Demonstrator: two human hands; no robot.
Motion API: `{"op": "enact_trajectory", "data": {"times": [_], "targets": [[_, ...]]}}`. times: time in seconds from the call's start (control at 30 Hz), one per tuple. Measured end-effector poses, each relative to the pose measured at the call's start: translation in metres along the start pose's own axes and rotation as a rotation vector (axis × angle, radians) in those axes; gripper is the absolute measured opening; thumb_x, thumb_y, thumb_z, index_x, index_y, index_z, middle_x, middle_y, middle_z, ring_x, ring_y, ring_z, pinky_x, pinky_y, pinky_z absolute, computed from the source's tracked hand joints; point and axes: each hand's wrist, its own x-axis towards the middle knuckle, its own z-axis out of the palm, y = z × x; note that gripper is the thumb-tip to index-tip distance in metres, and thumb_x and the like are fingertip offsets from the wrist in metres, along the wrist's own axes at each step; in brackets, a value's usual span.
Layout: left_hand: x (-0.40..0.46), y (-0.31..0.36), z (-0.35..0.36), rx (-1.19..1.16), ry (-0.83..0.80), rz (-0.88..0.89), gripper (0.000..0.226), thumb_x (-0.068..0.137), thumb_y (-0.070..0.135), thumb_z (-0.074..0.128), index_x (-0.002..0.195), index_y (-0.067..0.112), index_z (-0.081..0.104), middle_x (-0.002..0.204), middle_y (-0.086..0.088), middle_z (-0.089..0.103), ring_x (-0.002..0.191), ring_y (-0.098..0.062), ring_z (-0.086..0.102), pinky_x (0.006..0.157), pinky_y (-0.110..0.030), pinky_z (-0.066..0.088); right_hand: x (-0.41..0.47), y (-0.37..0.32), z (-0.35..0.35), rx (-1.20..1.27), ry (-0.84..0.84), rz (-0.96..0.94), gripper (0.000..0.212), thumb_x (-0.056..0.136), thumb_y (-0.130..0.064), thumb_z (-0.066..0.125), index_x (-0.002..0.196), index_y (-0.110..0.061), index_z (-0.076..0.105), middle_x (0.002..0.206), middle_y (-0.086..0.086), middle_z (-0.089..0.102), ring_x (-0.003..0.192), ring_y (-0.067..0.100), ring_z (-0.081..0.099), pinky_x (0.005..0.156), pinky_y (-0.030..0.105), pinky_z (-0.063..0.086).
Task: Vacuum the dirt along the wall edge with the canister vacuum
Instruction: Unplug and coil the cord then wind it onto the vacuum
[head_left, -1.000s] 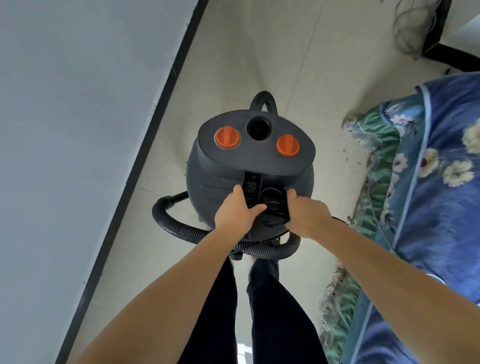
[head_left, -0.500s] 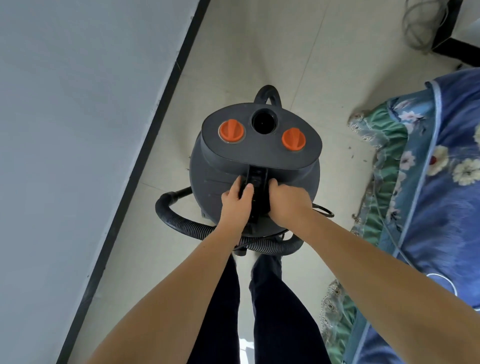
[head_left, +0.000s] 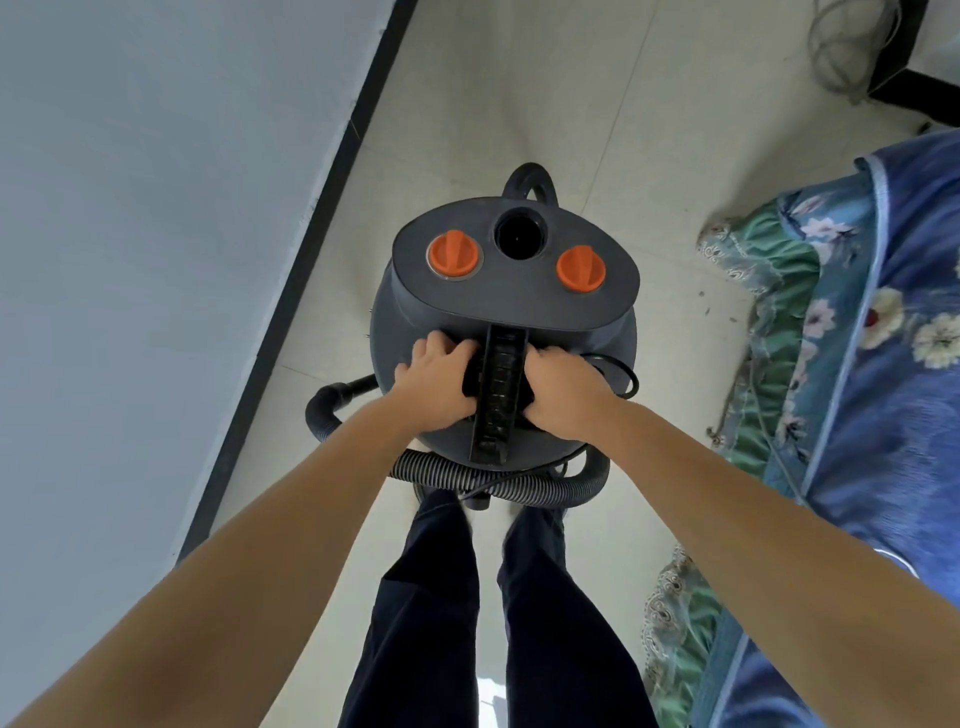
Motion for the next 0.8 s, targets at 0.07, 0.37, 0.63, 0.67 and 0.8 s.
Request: {"op": "enact_trajectory", "data": {"times": [0.07,0.37,0.63,0.67,0.8], "targets": [[-0.004,-0.001,0.009,-0.011,0.083,-0.009,0.052,0.085,0.036,0.061,0.134,0.028,0.044,0.129,-0.007,0.036,0.124,-0.030,0.030,0.100,-0.051,0.031,-0.005,0.002,0.000,0.054,-0.022,-0.033,0.047,0.076,-0.017,0.067,0.118,-0.006,0.047,0.111,0.012,0.055,0.106,0.030,0.050,0.083,0.036,0.041],[-0.010,-0.005,0.008,-0.277,0.301,-0.007,0.025,0.091,0.016,0.057,0.110,0.001,0.055,0.111,-0.012,0.048,0.102,-0.030,0.051,0.083,-0.035,0.040,-0.043,0.021,-0.031,0.277,0.257,0.131,0.041,0.088,-0.023,0.066,0.126,-0.012,0.055,0.121,0.003,0.062,0.117,0.024,0.052,0.101,0.042,0.039],[0.002,-0.034,-0.016,0.262,0.401,0.169,0.026,0.095,0.021,0.052,0.117,0.009,0.049,0.110,-0.012,0.055,0.095,-0.035,0.058,0.060,-0.038,0.039,-0.033,0.017,-0.047,0.092,0.544,0.039,0.044,0.086,-0.012,0.066,0.129,-0.008,0.057,0.133,0.017,0.052,0.125,0.038,0.046,0.103,0.048,0.039],[0.000,-0.034,-0.012,0.250,0.429,0.112,0.026,0.095,0.022,0.052,0.118,0.009,0.049,0.111,-0.013,0.054,0.099,-0.034,0.056,0.061,-0.039,0.040,-0.027,0.015,-0.047,0.074,0.496,0.001,0.048,0.089,-0.016,0.065,0.135,-0.010,0.054,0.141,0.016,0.046,0.134,0.037,0.039,0.108,0.051,0.034],[-0.011,-0.034,0.005,0.118,0.458,-0.114,0.039,0.097,0.032,0.049,0.126,0.006,0.047,0.121,-0.017,0.048,0.112,-0.036,0.046,0.086,-0.046,0.045,-0.007,0.005,-0.039,0.066,0.292,-0.027,0.055,0.099,-0.030,0.048,0.151,-0.022,0.029,0.160,0.006,0.019,0.149,0.026,0.006,0.117,0.054,0.011]]}}
